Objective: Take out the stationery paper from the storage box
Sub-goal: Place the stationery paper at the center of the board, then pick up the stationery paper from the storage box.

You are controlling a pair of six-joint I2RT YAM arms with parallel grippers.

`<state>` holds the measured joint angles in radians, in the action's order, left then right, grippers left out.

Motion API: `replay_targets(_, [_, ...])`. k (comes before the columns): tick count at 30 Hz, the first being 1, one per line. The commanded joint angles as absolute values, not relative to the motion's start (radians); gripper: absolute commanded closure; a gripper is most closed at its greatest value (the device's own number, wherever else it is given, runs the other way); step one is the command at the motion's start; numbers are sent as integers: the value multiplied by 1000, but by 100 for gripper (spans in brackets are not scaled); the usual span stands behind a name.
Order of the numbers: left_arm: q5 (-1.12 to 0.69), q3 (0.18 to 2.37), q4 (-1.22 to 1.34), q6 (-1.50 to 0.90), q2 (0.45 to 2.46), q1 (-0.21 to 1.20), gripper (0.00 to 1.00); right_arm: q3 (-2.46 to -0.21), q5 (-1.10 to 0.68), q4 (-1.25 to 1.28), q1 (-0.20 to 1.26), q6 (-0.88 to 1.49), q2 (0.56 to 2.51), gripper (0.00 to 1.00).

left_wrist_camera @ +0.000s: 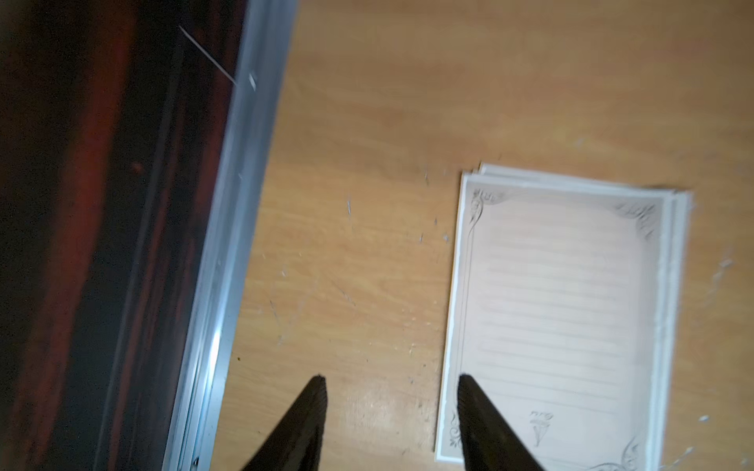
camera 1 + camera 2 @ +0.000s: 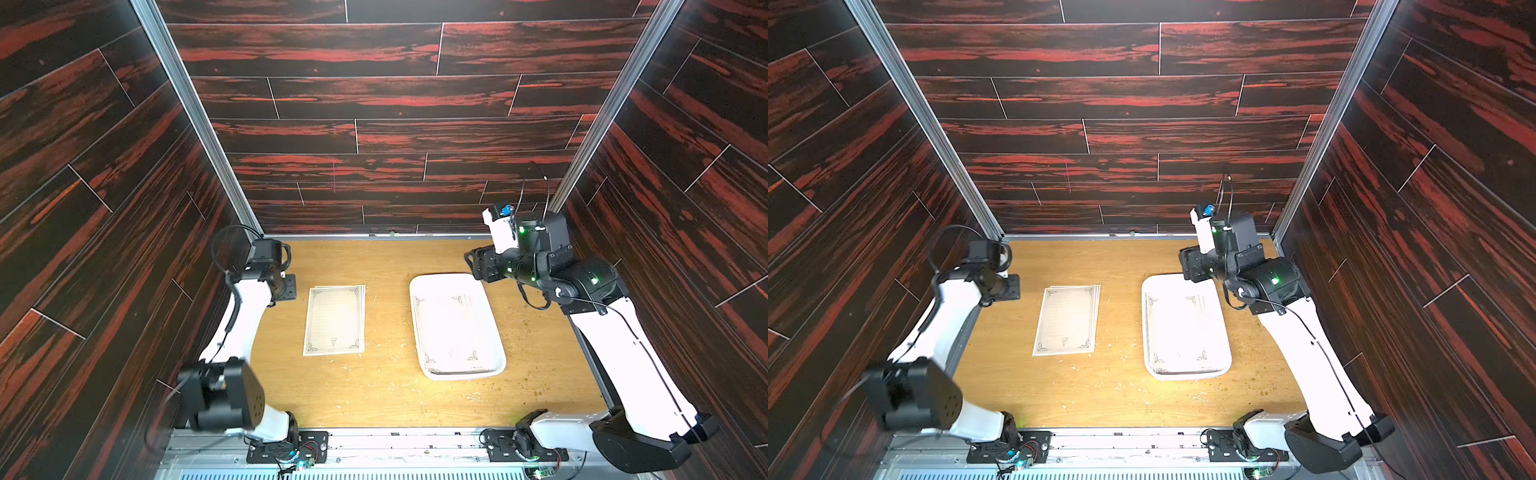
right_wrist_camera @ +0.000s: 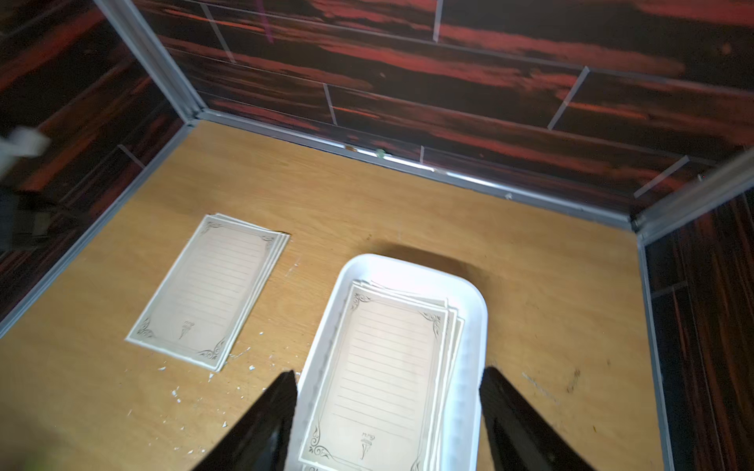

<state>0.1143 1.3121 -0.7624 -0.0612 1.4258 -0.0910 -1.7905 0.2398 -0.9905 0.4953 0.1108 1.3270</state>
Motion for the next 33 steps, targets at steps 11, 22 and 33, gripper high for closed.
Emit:
replay_targets(11, [-23, 1228, -479, -188, 1128, 220, 41, -1544, 64, -925, 245, 228, 1254, 29])
replay_targets(22, [-103, 1162, -360, -404, 1288, 445, 33, -1255, -24, -755, 190, 292, 1243, 34])
replay_targets(33, [-208, 1202, -357, -508, 1493, 515, 34, -1108, -78, -649, 180, 308, 1314, 35])
